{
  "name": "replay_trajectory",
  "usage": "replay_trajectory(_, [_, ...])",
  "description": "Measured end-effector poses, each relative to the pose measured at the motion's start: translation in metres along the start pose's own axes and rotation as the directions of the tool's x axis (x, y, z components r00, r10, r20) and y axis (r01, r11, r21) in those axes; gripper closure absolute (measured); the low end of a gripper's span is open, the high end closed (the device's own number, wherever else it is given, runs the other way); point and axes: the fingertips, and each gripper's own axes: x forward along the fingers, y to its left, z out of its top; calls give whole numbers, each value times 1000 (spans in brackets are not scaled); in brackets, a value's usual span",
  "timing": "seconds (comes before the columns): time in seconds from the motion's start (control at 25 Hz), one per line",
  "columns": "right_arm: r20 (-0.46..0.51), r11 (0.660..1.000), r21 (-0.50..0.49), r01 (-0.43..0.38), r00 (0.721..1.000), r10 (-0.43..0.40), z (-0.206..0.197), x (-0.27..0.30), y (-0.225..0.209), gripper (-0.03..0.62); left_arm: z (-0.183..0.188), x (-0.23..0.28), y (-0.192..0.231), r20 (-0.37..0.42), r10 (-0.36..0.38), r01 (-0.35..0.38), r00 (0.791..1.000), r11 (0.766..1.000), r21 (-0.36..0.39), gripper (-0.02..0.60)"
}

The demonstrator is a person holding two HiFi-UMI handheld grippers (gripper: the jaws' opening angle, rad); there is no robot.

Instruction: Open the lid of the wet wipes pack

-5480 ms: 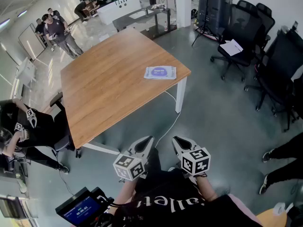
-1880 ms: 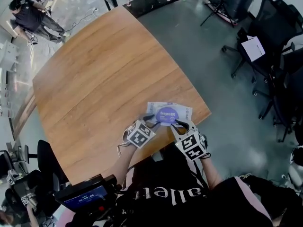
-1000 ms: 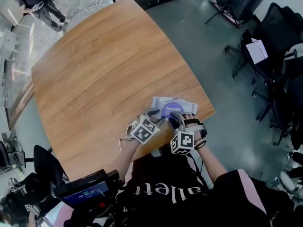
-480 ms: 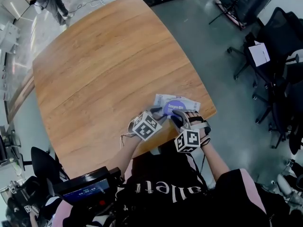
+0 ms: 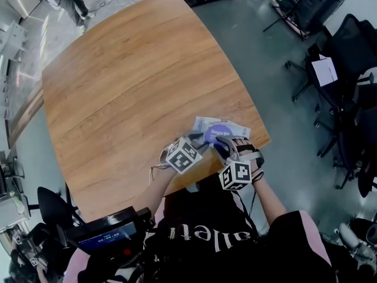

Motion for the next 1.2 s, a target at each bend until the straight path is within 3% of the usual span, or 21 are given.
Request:
replay_trajectory(0.28, [15, 998, 61, -10, 1000, 10, 3, -3, -3, 476, 0, -2, -1, -1, 6, -6, 1000, 1000, 12, 423])
replay_trajectory(0.4, [84, 982, 168, 88, 991, -103, 16, -16, -34, 484, -3, 0, 1, -2, 7, -7, 1000, 1000, 25, 423])
replay_trajectory(0.48, [90, 956, 232, 182, 974, -207, 17, -22, -68, 549, -5, 0, 4, -3, 10, -10, 1000, 999, 32, 423])
replay_trajectory(0.52, [78, 947, 249, 203, 971, -228, 14, -21, -81, 549, -6, 0, 4, -4, 12, -12, 1000, 999, 33, 423])
replay_trajectory(0.92, [-53, 924, 346, 162, 987, -153, -30, 33, -141, 548, -3, 2, 0, -1, 14, -14, 1000, 999, 31, 423])
replay_trajectory(1.08, [-97, 893, 428, 138, 990, -106, -44, 51, -138, 548, -3, 1, 0, 0, 17, -17, 1000, 999, 34, 423])
replay_trajectory(1.2, [-94, 850, 506, 145, 989, -113, -44, 52, -139, 548, -5, 1, 2, 0, 15, -15, 1000, 999, 33, 423])
